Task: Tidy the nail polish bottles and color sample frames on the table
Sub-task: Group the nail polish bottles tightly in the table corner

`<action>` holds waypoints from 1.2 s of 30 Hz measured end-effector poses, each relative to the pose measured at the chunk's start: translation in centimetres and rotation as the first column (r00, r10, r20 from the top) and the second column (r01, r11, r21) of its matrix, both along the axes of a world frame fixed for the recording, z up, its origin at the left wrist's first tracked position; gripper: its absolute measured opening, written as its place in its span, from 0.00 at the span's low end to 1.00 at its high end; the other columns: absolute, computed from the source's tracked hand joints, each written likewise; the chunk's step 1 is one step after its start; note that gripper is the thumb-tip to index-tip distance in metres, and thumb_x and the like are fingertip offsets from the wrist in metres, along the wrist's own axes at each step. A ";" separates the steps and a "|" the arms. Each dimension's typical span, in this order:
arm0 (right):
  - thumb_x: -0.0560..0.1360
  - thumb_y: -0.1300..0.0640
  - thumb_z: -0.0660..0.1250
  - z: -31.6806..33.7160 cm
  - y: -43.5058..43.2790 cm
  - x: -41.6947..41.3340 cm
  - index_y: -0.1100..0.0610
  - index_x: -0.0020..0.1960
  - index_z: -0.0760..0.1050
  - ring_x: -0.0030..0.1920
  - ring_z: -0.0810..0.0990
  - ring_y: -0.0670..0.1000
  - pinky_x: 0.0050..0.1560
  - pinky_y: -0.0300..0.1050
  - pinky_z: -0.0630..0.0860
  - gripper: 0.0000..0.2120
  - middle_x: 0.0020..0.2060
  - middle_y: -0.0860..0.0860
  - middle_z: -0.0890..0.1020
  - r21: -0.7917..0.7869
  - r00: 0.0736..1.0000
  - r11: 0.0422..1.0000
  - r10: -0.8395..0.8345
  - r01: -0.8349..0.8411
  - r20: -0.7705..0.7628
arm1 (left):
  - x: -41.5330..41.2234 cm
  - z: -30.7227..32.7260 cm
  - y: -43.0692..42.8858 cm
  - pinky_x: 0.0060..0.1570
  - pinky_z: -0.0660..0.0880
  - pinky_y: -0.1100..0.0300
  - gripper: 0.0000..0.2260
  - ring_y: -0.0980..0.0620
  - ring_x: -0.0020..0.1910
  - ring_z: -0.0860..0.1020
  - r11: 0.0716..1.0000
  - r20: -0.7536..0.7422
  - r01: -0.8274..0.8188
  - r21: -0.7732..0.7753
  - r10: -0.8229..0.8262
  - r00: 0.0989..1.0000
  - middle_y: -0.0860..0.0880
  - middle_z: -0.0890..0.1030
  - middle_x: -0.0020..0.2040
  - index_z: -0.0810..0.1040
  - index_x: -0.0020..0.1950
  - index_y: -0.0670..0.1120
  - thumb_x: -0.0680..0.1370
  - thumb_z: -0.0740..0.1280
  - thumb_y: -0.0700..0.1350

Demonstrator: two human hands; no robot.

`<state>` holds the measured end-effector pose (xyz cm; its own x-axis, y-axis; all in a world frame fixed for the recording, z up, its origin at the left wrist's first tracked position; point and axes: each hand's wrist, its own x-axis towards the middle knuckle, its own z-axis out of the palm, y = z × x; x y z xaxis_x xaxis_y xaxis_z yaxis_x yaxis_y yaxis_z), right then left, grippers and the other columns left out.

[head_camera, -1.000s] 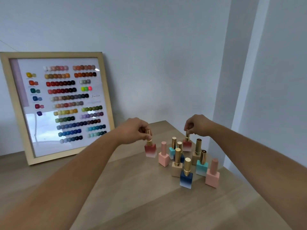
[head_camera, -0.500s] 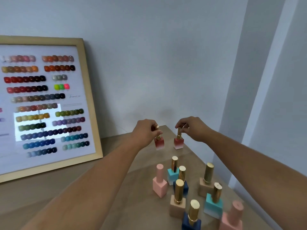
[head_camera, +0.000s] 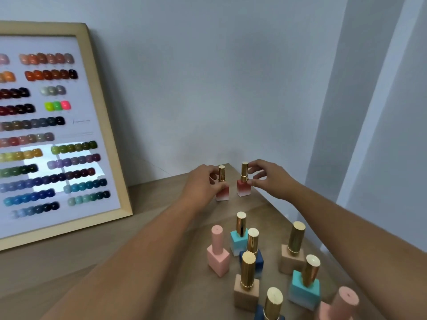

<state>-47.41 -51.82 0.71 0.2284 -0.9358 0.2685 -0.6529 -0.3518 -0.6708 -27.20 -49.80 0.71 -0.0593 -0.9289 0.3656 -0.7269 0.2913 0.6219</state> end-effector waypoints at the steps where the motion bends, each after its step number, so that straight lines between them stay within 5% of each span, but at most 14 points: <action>1: 0.71 0.57 0.71 -0.7 0.1 0.0 0.53 0.62 0.72 0.49 0.78 0.48 0.48 0.37 0.72 0.20 0.52 0.49 0.78 0.017 1.000 1.000 -0.009 0.009 0.017 | 0.0 -0.5 0.2 0.41 0.70 0.64 0.14 0.55 0.41 0.75 1.000 -0.007 -0.003 0.019 0.003 1.000 0.52 0.76 0.44 0.79 0.53 0.48 0.69 0.74 0.48; 8: 0.73 0.58 0.68 -3.3 -0.1 0.9 0.52 0.61 0.73 0.51 0.77 0.48 0.56 0.42 0.73 0.17 0.56 0.51 0.79 0.013 0.996 0.999 -0.046 0.045 0.078 | -0.7 -3.1 0.6 0.42 0.67 0.66 0.14 0.57 0.43 0.74 0.995 -0.090 -0.048 0.084 0.056 0.994 0.50 0.81 0.50 0.78 0.58 0.48 0.73 0.70 0.47; 14: 0.74 0.60 0.66 -3.9 -0.5 1.6 0.52 0.62 0.73 0.47 0.76 0.44 0.51 0.35 0.67 0.17 0.56 0.50 0.79 -0.053 0.996 0.998 -0.042 0.046 0.073 | -1.8 -3.2 0.1 0.45 0.70 0.64 0.14 0.55 0.44 0.75 0.996 -0.121 -0.053 0.073 0.062 0.991 0.49 0.81 0.49 0.79 0.58 0.47 0.72 0.71 0.47; 25: 0.75 0.61 0.65 -4.1 -1.5 2.0 0.53 0.66 0.70 0.49 0.74 0.45 0.54 0.37 0.67 0.20 0.59 0.53 0.78 -0.069 0.995 0.994 -0.079 0.083 0.060 | -2.3 -3.1 -0.9 0.46 0.69 0.63 0.13 0.55 0.45 0.75 0.993 -0.141 -0.085 0.079 0.095 0.985 0.48 0.81 0.51 0.78 0.56 0.46 0.73 0.70 0.46; 32: 0.75 0.59 0.66 -4.1 0.0 1.5 0.52 0.68 0.66 0.49 0.75 0.45 0.52 0.37 0.71 0.23 0.57 0.51 0.77 -0.065 0.987 0.990 -0.120 0.127 0.106 | -1.8 -3.1 0.3 0.45 0.72 0.62 0.23 0.54 0.47 0.75 0.986 -0.182 -0.112 0.123 0.134 0.974 0.50 0.76 0.49 0.72 0.63 0.47 0.71 0.72 0.49; 36: 0.74 0.60 0.66 -4.1 2.4 0.6 0.52 0.64 0.69 0.49 0.75 0.45 0.50 0.34 0.71 0.19 0.56 0.51 0.77 -0.115 0.985 0.981 -0.143 0.154 0.097 | -0.7 -3.3 2.5 0.42 0.70 0.65 0.20 0.55 0.46 0.74 0.983 -0.214 -0.119 0.138 0.147 0.966 0.51 0.75 0.49 0.72 0.61 0.48 0.71 0.71 0.51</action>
<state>-46.80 -49.42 -3.36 0.0601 -0.9167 0.3950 -0.6441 -0.3379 -0.6863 -27.88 -47.30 -2.54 0.1378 -0.9615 0.2379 -0.5929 0.1124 0.7974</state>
